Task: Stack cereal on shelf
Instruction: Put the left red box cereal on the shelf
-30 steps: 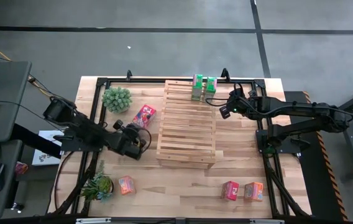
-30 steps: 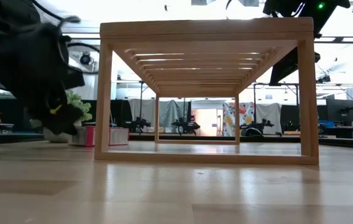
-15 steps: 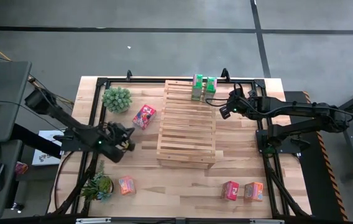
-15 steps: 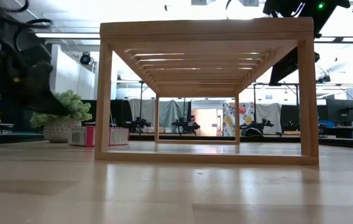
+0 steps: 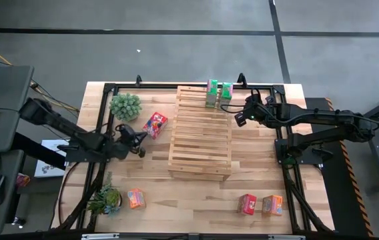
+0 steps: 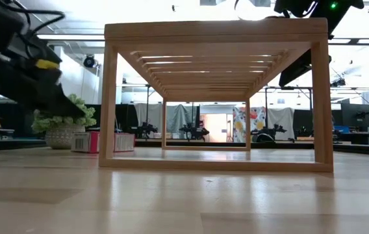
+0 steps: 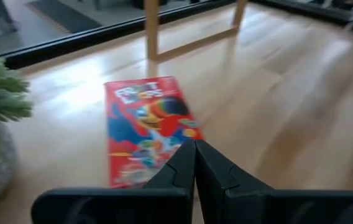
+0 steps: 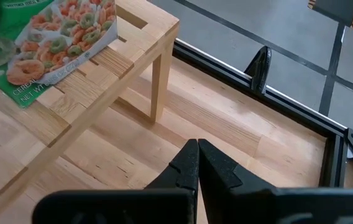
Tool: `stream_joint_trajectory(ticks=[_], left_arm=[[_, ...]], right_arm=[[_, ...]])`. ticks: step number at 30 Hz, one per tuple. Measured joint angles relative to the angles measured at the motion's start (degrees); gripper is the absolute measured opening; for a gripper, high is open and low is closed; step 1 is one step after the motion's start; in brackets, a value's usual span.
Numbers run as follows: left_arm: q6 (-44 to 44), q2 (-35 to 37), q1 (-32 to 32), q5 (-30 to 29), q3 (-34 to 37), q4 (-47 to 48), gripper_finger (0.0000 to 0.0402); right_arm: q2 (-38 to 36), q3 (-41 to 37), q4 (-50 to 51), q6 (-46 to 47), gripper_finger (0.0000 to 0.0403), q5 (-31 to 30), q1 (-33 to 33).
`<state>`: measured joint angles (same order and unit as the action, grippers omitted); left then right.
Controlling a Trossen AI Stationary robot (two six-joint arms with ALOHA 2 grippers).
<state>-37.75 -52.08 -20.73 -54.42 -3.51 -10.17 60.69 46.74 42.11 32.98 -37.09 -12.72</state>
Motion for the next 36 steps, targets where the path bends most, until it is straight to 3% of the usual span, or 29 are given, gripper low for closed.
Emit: stream_joint_trajectory(ticks=[7, 16, 29, 36], left_arm=[[1.51, -2.74, 4.72, 2.25, 0.00, 0.02, 0.0000], [-1.83, -6.17, 3.74, -1.33, -0.02, 0.12, 0.0000], [-7.40, -8.75, 3.62, -1.16, -0.07, 3.33, 0.0000], [-12.07, -8.75, -1.42, -3.08, -0.09, 5.98, 0.0000]], right_arm=[[0.00, 0.00, 0.00, 0.02, 0.0000, 0.01, -0.01], [0.00, 0.00, 0.00, 0.09, 0.0000, 0.01, -0.01], [0.00, 0.00, 0.01, 0.21, 0.0000, 0.01, 0.00], [0.00, 0.00, 0.02, 0.21, 0.0000, 0.12, -0.01]])
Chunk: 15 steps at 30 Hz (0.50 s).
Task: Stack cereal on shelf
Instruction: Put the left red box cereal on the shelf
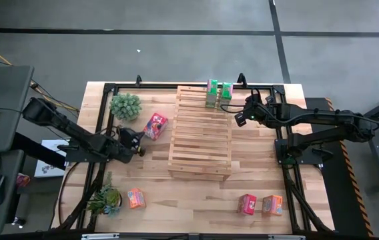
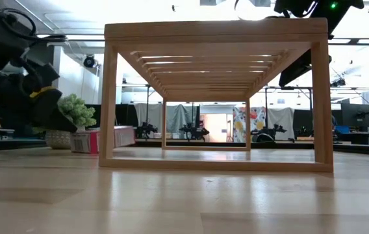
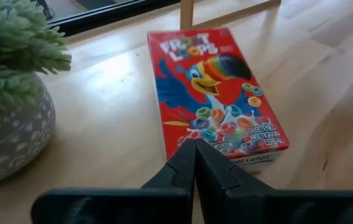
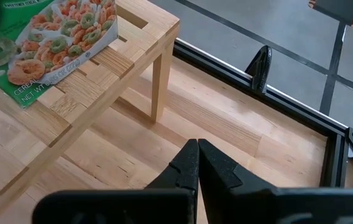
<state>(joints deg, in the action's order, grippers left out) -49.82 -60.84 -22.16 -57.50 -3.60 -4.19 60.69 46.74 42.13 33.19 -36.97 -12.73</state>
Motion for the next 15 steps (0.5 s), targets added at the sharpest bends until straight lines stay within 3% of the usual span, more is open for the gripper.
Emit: stream_joint_trajectory(ticks=[15], left_arm=[[-7.68, -0.03, -6.30, -1.79, 0.02, 2.35, 0.0000]], right_arm=[[0.00, 0.00, 0.00, 1.36, 0.0000, 0.13, 0.01]])
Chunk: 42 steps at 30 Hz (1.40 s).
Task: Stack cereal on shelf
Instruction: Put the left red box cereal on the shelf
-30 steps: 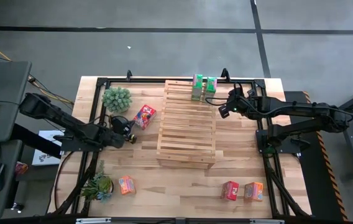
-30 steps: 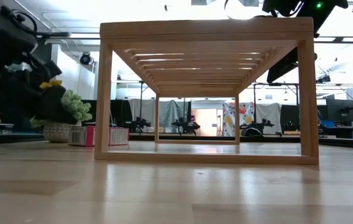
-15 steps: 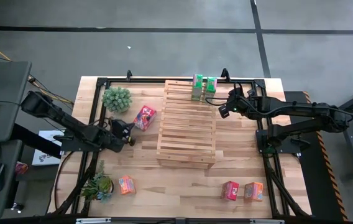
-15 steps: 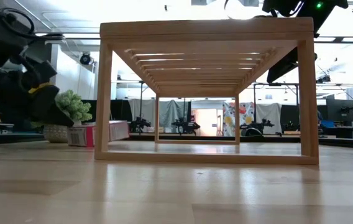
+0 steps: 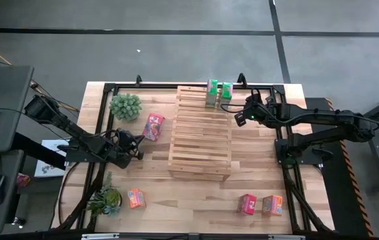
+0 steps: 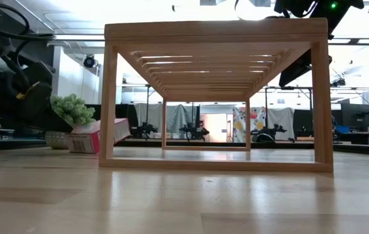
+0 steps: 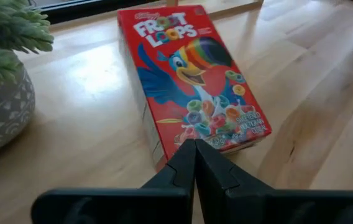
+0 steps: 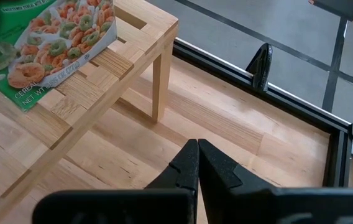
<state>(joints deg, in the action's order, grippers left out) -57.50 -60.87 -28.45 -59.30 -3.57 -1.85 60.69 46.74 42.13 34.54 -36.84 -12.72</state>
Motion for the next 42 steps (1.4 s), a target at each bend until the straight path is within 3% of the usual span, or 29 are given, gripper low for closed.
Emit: stream_joint_trajectory(ticks=[18, 42], left_arm=[[-4.94, -0.26, -3.23, 0.43, 0.02, 0.78, 0.0000], [-16.09, -10.53, -3.44, 1.93, 0.04, 0.35, 0.0000]], right_arm=[[0.00, 0.00, 0.00, -0.02, 0.0000, 0.00, 0.01], [0.00, 0.00, 0.00, -0.02, 0.0000, 0.00, 0.00]])
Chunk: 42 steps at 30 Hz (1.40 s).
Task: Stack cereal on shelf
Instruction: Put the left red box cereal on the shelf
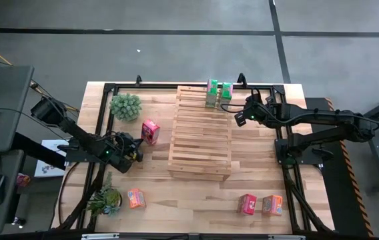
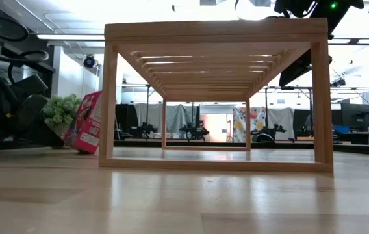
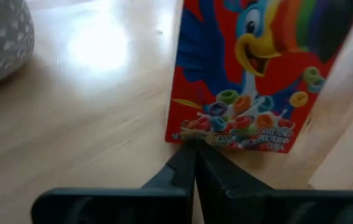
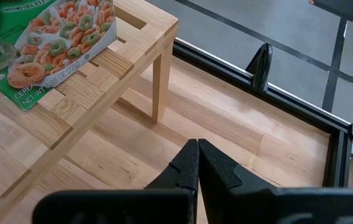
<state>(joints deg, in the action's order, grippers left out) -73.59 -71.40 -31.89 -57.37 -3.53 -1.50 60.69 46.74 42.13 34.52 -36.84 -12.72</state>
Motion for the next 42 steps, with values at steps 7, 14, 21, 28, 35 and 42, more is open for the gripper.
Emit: stream_joint_trajectory(ticks=[7, 14, 21, 28, 35, 42], left_arm=[[-5.10, -3.14, 0.03, 1.95, 0.00, 0.20, 0.0000], [-7.21, -5.09, -0.42, 2.92, -0.22, 0.34, 0.0000], [3.03, 2.31, -5.60, 11.05, -3.26, 7.42, 0.0000], [13.29, 12.39, -9.72, 25.08, -11.51, 22.68, 0.0009], [36.64, 17.45, -7.38, 25.14, -25.01, 27.17, 0.0070], [61.49, 15.79, 3.23, 24.33, -44.83, 38.98, 0.0195]], right_arm=[[0.00, 0.00, 0.00, 0.00, 0.0000, 0.00, -0.01], [0.00, 0.00, 0.00, 0.00, 0.0000, 0.00, 0.01], [0.02, 0.00, 0.02, -0.02, 0.0000, 0.31, -0.01], [0.02, 0.00, -0.06, -0.02, 0.0000, 0.18, 0.01], [0.02, 0.00, -0.51, -0.02, 0.0000, -0.22, -0.01], [0.02, 0.00, -1.36, -0.02, 0.0000, -0.07, 0.01]])
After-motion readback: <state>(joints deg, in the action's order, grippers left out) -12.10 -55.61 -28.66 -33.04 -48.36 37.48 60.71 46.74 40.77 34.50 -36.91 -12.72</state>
